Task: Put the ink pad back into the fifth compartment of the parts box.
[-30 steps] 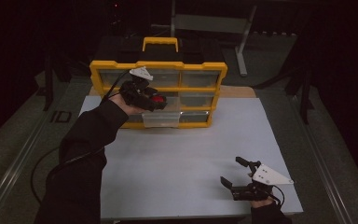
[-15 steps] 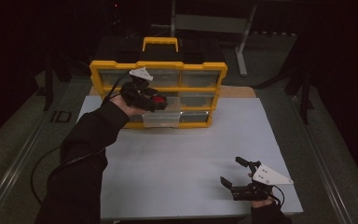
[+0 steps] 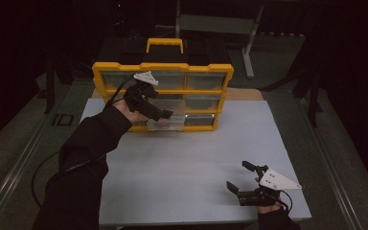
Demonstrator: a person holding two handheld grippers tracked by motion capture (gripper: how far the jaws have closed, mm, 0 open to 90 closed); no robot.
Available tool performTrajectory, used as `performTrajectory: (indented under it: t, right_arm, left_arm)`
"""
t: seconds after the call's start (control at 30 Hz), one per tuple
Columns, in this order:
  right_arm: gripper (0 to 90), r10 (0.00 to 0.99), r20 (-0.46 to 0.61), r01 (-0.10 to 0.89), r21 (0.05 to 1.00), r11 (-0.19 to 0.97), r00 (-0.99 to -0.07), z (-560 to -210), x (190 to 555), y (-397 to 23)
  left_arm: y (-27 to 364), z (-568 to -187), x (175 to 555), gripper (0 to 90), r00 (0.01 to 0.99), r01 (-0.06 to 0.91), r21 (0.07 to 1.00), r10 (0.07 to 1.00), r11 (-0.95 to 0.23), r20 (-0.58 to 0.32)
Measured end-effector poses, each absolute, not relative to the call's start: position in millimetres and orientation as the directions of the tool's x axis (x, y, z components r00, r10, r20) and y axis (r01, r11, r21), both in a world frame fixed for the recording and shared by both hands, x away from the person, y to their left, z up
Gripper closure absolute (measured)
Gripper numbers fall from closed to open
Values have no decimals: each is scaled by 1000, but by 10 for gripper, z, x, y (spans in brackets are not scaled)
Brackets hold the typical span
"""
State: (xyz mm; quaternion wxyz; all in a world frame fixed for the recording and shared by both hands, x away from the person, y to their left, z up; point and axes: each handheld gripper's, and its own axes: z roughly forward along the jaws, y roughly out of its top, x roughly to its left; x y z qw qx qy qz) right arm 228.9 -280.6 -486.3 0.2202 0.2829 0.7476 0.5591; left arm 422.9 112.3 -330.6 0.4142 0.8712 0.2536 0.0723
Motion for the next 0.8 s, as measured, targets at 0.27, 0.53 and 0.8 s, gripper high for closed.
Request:
performTrajectory:
  t: [0.27, 0.53, 0.8]
  right_arm:
    - [89, 670, -12, 177, 961, 213, -742, -4864, 2291, -2806]
    - [89, 672, -12, 178, 961, 213, -741, -4862, 2289, -2809]
    - [89, 671, -10, 180, 960, 214, -742, -4865, 2291, -2805]
  left_arm:
    - [1151, -3281, 4153, 1, 879, 354, 776, 470, -522, -84]
    - [1205, -3280, 4113, 1, 883, 342, 791, 461, -508, -86]
    - [1311, -3254, 4066, 1, 884, 314, 824, 461, -471, -73]
